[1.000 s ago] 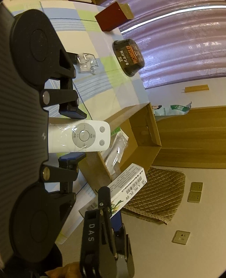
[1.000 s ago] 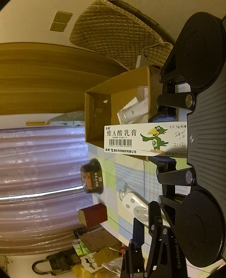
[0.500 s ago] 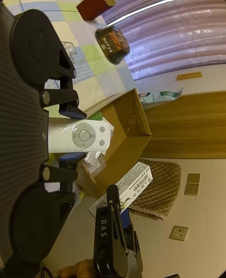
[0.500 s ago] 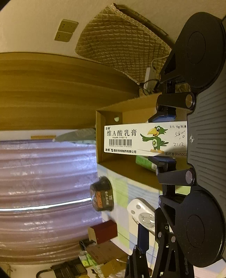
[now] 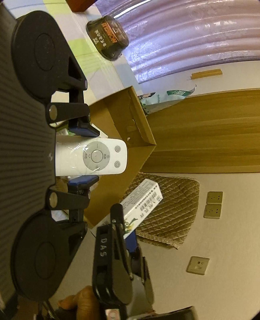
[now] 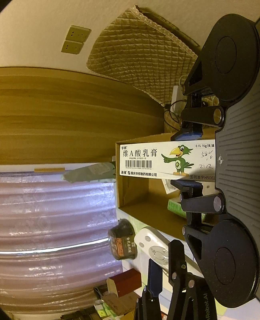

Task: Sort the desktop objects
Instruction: 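Carry the Midea remote and ointment box with both tools over the cardboard box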

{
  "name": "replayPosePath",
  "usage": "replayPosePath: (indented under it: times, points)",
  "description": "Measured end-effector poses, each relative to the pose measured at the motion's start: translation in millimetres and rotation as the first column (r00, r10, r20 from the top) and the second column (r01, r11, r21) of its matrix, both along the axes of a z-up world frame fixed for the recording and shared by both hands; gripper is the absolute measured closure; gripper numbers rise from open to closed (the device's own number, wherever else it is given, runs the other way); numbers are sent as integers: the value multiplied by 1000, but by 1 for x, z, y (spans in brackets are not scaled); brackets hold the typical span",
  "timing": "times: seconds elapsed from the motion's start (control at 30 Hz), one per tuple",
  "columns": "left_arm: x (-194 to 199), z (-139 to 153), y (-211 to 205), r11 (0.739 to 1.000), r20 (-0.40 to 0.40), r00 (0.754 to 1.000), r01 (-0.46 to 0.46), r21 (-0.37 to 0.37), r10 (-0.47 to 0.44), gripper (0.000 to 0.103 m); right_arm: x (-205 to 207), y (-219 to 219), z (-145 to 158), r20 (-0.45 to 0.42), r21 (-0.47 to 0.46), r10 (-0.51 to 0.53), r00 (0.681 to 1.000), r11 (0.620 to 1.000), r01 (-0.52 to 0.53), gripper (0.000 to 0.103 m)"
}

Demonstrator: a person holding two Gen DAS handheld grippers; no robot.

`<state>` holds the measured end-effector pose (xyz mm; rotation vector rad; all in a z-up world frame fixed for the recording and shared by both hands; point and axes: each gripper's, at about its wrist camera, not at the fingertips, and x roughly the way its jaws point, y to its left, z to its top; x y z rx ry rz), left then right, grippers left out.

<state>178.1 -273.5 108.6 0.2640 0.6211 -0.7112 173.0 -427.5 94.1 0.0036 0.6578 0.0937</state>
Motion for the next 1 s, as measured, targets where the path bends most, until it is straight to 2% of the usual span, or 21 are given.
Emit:
replayPosePath:
  times: [1.0]
  points:
    - [53,-53,-27,997,-48,999,6,77,-2,68,59,-12,-53,-96,20,1,995,1000,1,66]
